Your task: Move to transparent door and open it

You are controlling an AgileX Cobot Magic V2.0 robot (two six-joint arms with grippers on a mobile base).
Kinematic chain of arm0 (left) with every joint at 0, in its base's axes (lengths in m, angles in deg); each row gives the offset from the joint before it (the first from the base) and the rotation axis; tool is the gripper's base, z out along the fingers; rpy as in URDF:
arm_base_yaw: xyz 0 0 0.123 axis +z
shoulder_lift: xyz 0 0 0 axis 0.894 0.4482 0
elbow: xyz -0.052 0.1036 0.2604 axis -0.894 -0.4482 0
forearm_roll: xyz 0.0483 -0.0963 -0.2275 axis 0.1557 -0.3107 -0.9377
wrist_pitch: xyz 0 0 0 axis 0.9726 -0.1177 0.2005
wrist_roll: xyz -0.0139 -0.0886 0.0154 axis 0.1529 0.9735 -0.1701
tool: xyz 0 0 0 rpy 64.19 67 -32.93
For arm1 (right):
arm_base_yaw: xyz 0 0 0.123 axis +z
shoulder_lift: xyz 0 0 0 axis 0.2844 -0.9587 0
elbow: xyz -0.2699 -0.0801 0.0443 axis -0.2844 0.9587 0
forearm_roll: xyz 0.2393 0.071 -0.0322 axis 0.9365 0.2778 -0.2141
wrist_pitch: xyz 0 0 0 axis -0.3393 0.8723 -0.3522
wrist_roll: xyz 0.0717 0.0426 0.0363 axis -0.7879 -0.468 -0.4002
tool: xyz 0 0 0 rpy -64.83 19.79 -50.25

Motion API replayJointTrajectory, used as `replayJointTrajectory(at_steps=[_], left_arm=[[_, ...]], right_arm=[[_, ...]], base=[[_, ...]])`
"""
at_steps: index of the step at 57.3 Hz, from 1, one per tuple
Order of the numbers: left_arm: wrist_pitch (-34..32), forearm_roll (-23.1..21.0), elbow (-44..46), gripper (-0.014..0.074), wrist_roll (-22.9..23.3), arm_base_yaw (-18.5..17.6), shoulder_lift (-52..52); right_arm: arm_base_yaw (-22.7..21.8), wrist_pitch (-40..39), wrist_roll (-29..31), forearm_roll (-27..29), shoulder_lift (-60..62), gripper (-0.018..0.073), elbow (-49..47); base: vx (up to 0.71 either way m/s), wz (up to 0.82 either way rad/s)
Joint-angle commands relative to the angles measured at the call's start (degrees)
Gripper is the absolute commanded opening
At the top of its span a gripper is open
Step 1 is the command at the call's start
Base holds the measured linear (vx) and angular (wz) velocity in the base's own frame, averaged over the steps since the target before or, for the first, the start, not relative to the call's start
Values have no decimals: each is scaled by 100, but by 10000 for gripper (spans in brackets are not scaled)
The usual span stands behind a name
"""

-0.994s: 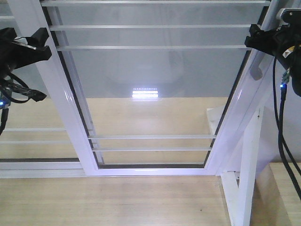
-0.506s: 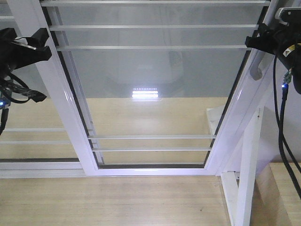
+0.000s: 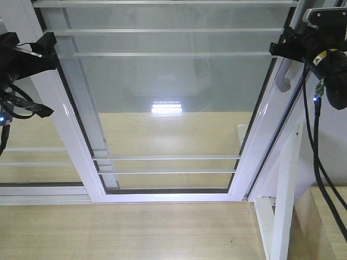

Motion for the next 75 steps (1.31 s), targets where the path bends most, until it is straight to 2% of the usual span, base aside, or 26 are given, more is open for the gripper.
replayJointTrajectory(at_steps=[1, 51, 63, 68, 75], left_arm=[[-438, -57, 194, 585, 0, 5, -188], [-437, -57, 194, 585, 6, 5, -188], [-425, -44, 194, 585, 22, -20, -188], [-414, 192, 194, 585, 68, -69, -188], [-414, 779, 194, 585, 175, -304, -188]], right_arm=[[606, -516, -294, -614, 286, -6, -144], [2283, -524, -296, -610, 286, -6, -144], [2348, -512, -281, -881, 305, -6, -144], [2325, -347, -249, -867, 422, -6, -144], [2177, 456, 110, -855, 858, -6, -126]], base=[[0, -1], [0, 0], [0, -1], [0, 0], [0, 0]])
